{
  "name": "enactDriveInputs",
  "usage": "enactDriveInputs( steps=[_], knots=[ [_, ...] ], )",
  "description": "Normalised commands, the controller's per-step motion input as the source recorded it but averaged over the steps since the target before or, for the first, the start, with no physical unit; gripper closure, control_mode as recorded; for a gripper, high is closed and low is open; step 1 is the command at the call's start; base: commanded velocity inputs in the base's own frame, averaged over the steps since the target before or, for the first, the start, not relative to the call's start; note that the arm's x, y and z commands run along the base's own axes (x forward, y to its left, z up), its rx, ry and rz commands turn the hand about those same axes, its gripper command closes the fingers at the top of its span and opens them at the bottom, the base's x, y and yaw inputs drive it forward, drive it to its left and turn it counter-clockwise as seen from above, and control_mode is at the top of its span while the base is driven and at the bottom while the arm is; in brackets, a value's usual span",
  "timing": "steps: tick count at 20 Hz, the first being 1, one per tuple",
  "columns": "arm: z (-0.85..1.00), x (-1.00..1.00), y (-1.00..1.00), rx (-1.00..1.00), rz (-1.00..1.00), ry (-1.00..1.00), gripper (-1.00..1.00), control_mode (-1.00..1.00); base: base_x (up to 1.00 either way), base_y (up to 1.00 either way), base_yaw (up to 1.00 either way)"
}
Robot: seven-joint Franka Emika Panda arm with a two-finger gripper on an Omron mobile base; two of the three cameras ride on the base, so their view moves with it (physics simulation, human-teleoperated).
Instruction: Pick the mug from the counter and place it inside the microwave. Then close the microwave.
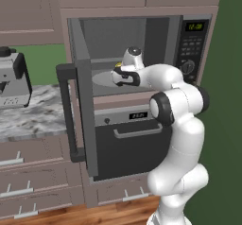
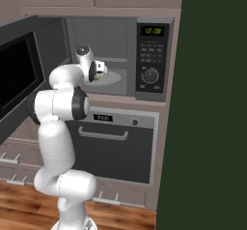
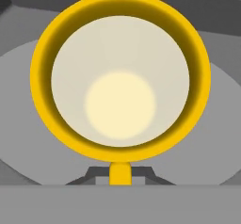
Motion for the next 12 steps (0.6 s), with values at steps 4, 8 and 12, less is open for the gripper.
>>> enactDriveInputs(
  steps=[4,8,12],
  knots=[
    [-0.13,0.09,0.00,0.00,0.00,0.00,1.00,-1.00,0.00,0.00,0.00],
    [-0.01,0.00,0.00,0.00,0.00,0.00,1.00,-1.00,0.00,0.00,0.00],
    [0.00,0.00,0.00,0.00,0.00,0.00,1.00,-1.00,0.00,0.00,0.00]
  ],
)
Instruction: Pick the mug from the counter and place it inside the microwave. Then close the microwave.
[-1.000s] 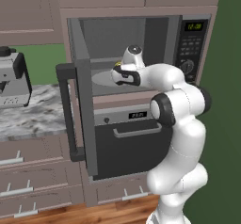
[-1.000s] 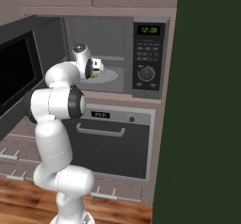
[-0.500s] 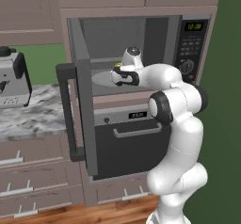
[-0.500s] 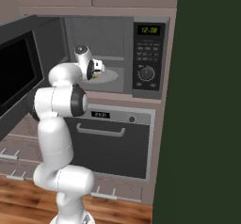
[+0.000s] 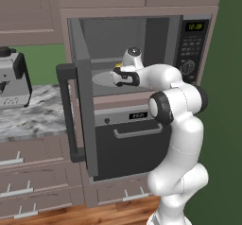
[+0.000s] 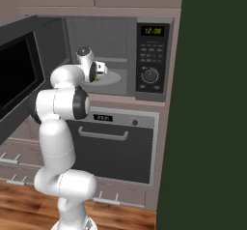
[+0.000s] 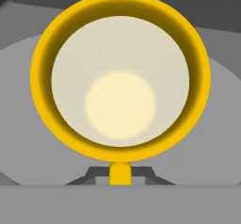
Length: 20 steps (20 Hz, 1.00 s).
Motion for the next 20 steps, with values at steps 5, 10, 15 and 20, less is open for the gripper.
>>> enactDriveInputs(
  steps=[5,10,15,20],
  knots=[
    [0.00,0.00,0.00,0.00,0.00,0.00,-1.00,-1.00,0.00,0.00,0.00],
    [0.00,0.00,0.00,0.00,0.00,0.00,-1.00,-1.00,0.00,0.00,0.00],
    [0.00,-0.04,0.00,0.00,0.00,0.00,-1.00,-1.00,0.00,0.00,0.00],
    [0.19,-0.45,-0.24,0.00,0.00,0.00,-1.00,-1.00,0.00,0.00,0.00]
  ],
)
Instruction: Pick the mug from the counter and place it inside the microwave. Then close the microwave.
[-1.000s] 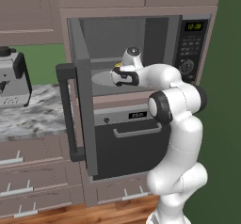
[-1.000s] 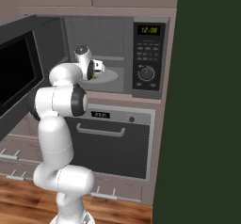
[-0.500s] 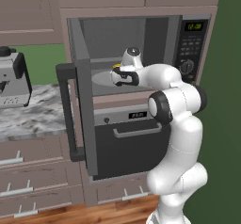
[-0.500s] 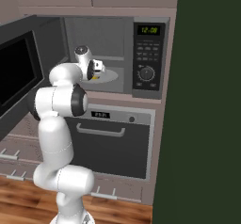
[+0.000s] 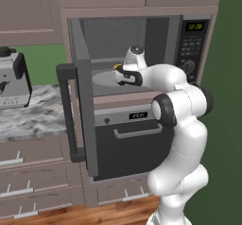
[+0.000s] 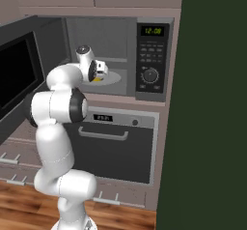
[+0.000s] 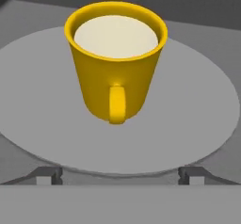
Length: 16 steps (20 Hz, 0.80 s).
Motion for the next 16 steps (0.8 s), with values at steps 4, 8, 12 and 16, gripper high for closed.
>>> enactDriveInputs(
  steps=[4,8,12,16],
  knots=[
    [0.30,-0.33,-0.27,0.01,0.00,0.00,-1.00,-1.00,0.00,0.00,0.00],
    [0.19,-0.38,-0.12,0.00,0.00,0.00,-1.00,-1.00,0.00,0.00,0.00],
    [0.21,-0.56,0.00,0.00,0.00,0.00,-1.00,-1.00,0.00,0.00,0.00],
    [0.13,-0.68,0.00,0.00,0.00,0.00,-1.00,-1.00,0.00,0.00,0.00]
  ],
)
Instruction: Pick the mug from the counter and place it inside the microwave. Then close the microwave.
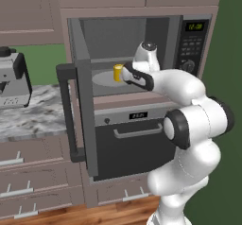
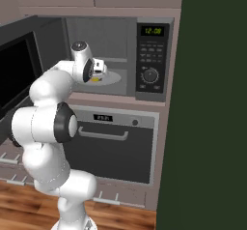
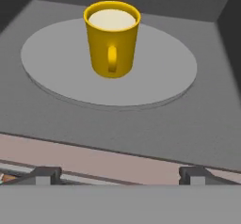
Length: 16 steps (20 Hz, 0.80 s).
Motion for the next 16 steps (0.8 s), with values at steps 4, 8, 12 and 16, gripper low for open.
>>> enactDriveInputs(
  steps=[4,8,12,16],
  knots=[
    [0.01,-0.70,-0.03,0.00,0.00,0.00,-1.00,-1.00,0.00,0.00,0.00],
    [0.00,-0.61,-0.09,0.00,0.00,0.00,-1.00,-1.00,0.00,0.00,0.00],
    [0.00,-0.59,-0.09,0.00,0.00,0.00,-1.00,-1.00,0.00,0.00,0.00],
    [0.05,-0.56,-0.09,0.00,0.00,0.00,-1.00,-1.00,0.00,0.00,0.00]
  ],
)
